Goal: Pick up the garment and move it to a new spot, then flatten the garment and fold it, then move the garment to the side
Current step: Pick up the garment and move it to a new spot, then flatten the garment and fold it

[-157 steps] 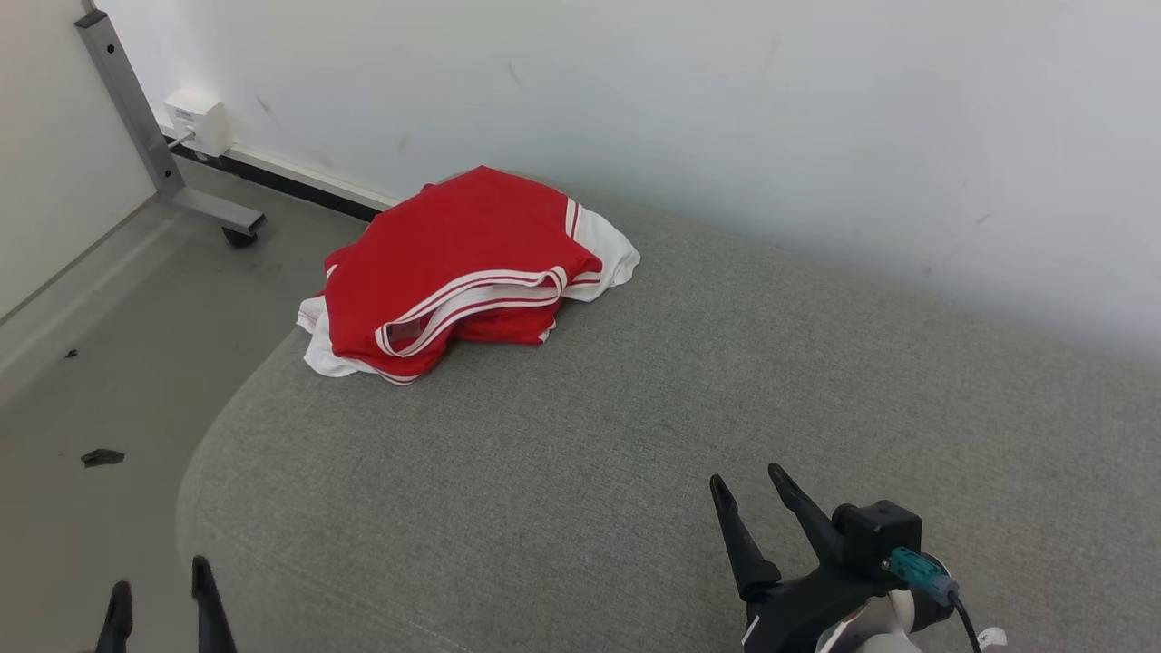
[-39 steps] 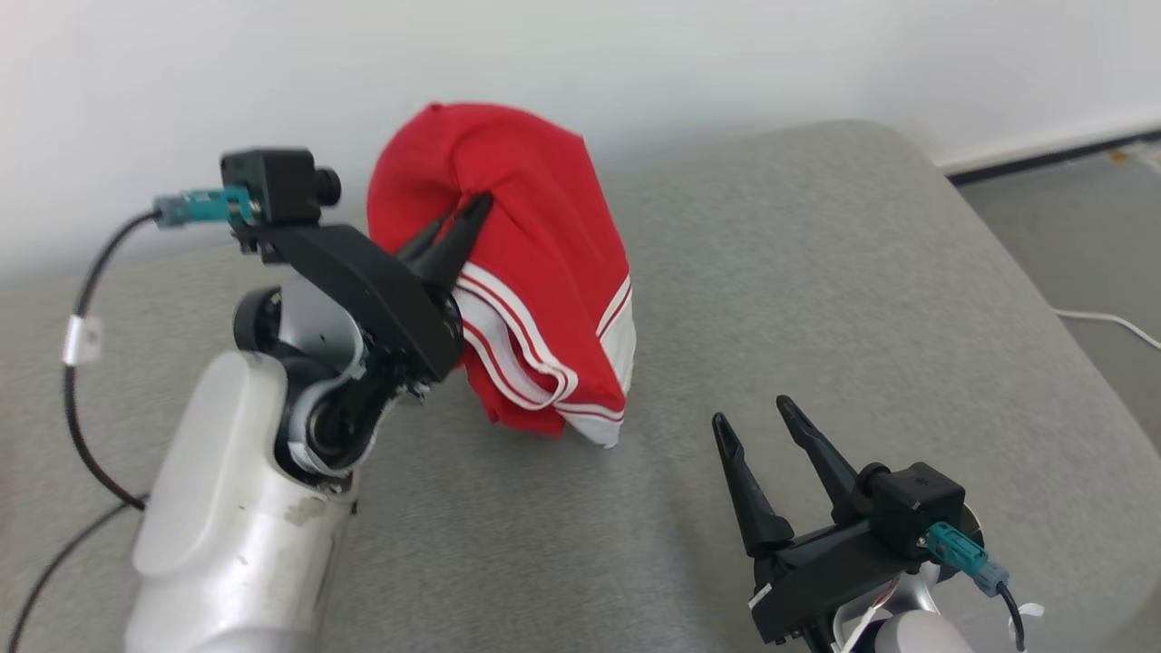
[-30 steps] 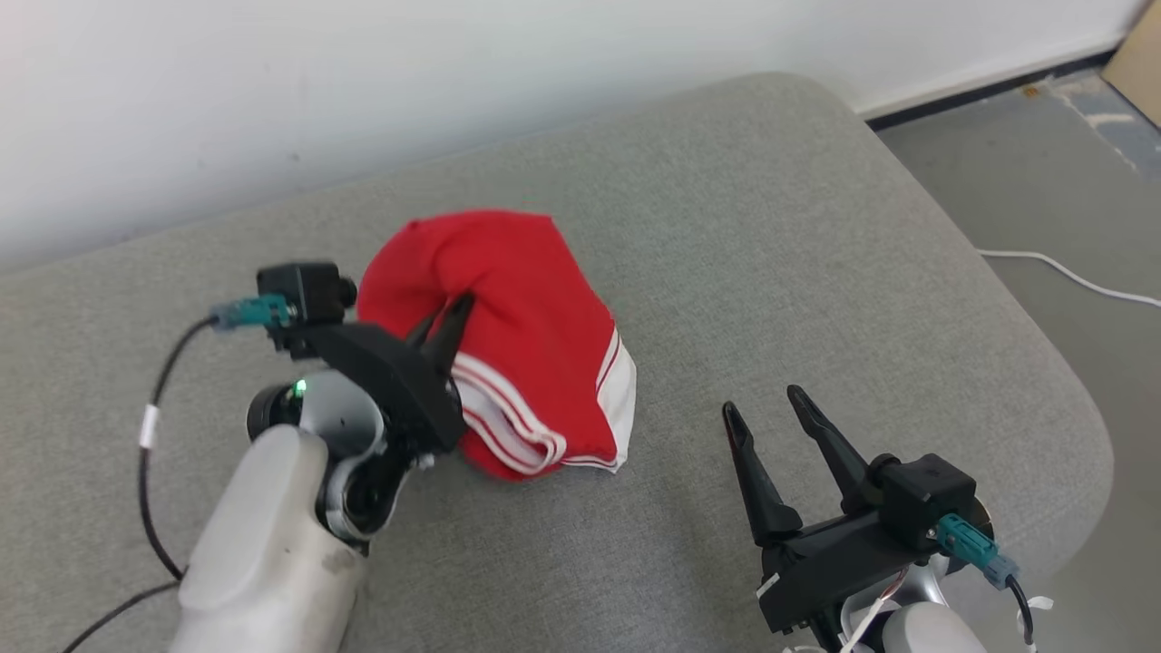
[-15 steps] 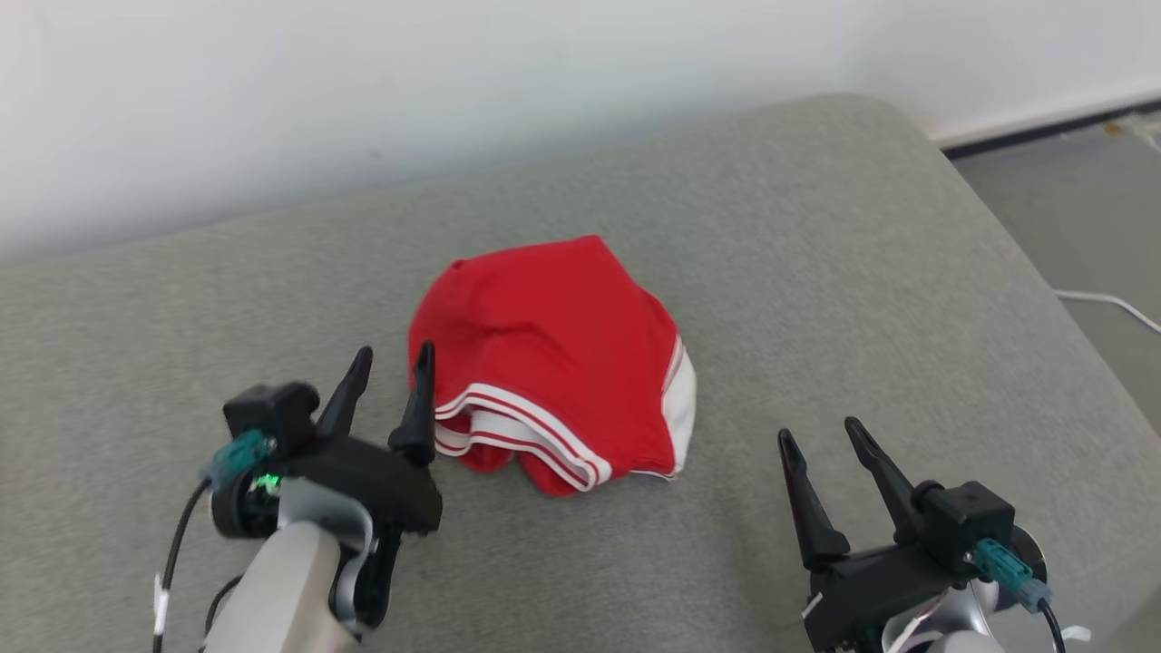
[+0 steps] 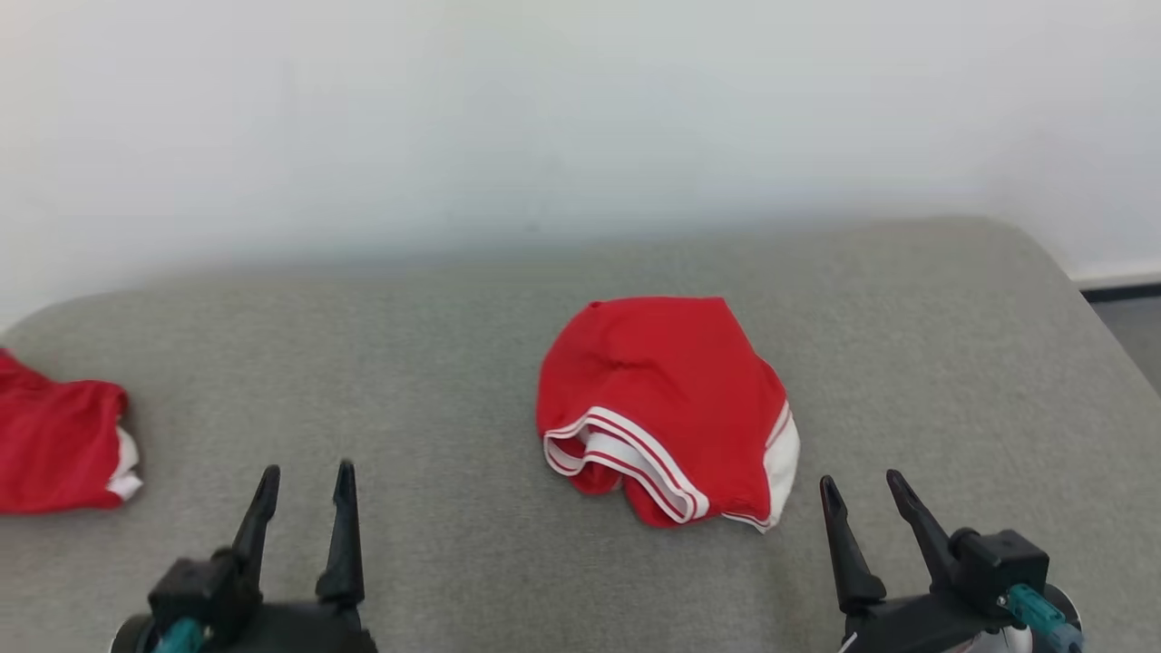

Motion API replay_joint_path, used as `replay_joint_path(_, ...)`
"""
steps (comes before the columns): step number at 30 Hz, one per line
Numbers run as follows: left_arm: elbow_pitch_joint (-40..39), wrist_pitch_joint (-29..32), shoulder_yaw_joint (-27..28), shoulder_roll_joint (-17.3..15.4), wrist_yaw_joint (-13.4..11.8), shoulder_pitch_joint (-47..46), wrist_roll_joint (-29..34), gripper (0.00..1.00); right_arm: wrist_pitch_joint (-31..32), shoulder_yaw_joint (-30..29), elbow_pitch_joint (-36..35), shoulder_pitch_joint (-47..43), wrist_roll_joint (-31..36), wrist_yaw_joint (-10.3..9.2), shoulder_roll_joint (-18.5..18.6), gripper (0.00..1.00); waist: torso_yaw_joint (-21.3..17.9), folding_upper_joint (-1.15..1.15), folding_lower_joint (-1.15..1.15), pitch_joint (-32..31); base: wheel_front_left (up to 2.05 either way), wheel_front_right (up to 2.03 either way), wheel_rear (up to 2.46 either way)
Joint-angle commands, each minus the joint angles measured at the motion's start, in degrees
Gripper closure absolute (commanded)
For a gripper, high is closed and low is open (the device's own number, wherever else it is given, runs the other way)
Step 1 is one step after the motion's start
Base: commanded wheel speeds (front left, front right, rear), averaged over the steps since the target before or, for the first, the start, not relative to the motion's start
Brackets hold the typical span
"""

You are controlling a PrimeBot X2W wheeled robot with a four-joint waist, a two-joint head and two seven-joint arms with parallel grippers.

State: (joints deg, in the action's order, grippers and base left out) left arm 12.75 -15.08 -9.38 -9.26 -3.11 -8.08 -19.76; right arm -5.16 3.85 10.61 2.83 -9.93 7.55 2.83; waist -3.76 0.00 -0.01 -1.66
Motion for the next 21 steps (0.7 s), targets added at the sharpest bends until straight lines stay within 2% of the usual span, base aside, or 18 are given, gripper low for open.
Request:
replay_joint_path(1, -3.0, -0.1, 0.9, 0.2, -0.4, 3.8, 2.3, 0.0, -0.5, -0.2, 0.4, -1.3, -0.1, -0.12, 0.1, 0.0, 3.6, 0.0, 0.01, -3.4, 0.0, 0.0, 0.0)
replay_joint_path(9, -6.8, -0.1, 3.6, 1.6, -2.2, 13.0, 5.2, 0.0, -0.9, 0.5, 1.4, -3.0, 0.1, -0.12, 0.1, 0.0, 4.3, 0.0, 0.01, -4.8, 0.0, 0.0, 0.0)
replay_joint_path(14, -8.8, -0.1, 5.2, 2.7, -2.5, 17.3, 5.4, 0.0, -1.0, 0.9, 2.1, -3.7, -0.6, -0.12, 0.1, 0.0, 3.8, 0.0, 0.01, -5.2, 0.0, 0.0, 0.0)
replay_joint_path(21, -9.9, -0.1, 6.1, 3.7, -2.1, 18.1, 6.1, 0.0, -1.4, 1.1, 2.5, -3.7, -1.2, -0.12, 0.1, 0.0, 3.4, 0.0, 0.01, -4.9, 0.0, 0.0, 0.0)
